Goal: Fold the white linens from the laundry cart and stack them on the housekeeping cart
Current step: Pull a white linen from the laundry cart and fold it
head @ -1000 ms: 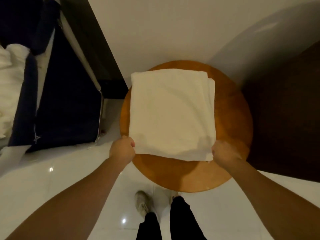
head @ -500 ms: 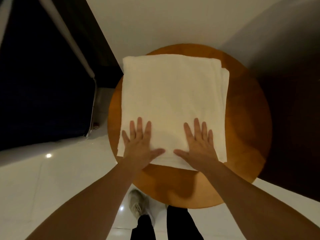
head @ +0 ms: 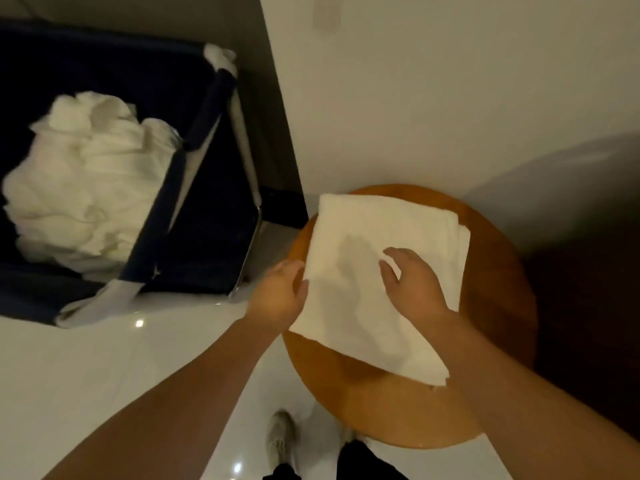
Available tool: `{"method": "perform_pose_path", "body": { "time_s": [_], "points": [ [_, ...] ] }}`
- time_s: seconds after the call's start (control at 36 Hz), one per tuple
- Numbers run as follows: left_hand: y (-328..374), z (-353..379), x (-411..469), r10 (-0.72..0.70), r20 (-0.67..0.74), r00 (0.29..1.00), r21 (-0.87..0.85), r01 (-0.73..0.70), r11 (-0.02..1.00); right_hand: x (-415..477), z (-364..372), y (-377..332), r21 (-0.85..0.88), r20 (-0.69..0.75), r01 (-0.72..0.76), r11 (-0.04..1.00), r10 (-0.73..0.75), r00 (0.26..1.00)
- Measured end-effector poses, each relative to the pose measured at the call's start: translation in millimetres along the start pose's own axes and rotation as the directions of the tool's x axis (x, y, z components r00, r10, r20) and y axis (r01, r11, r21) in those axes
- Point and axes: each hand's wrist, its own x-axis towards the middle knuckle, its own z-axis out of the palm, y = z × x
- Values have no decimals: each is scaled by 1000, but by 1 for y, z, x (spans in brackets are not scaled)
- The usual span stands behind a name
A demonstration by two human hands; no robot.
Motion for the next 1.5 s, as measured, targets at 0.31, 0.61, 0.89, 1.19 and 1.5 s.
{"method": "perform_pose_path", "body": {
  "time_s": [0.31,0.61,0.89,1.19,1.5],
  "points": [
    [-66,-177,-94,-141,-374,917,-222,60,973,-16,-24,-210,105,-35,189,976,-187,982],
    [-252,-305,-147,-230,-453,861,-297,98,950,-39,91,-373,120,-60,358,926,-354,933],
    [-320,-356,-127,-219,-458,861,-314,74,946,-15,153,-443,135,-62,408,903,-403,913],
    [-328,-381,-48,-216,-448,867,-283,92,955,76,168,-461,151,-9,357,922,-360,933],
    [-359,-409,28,-216,-406,888,-245,122,962,148,189,-479,118,74,287,951,-296,952]
  ]
}}
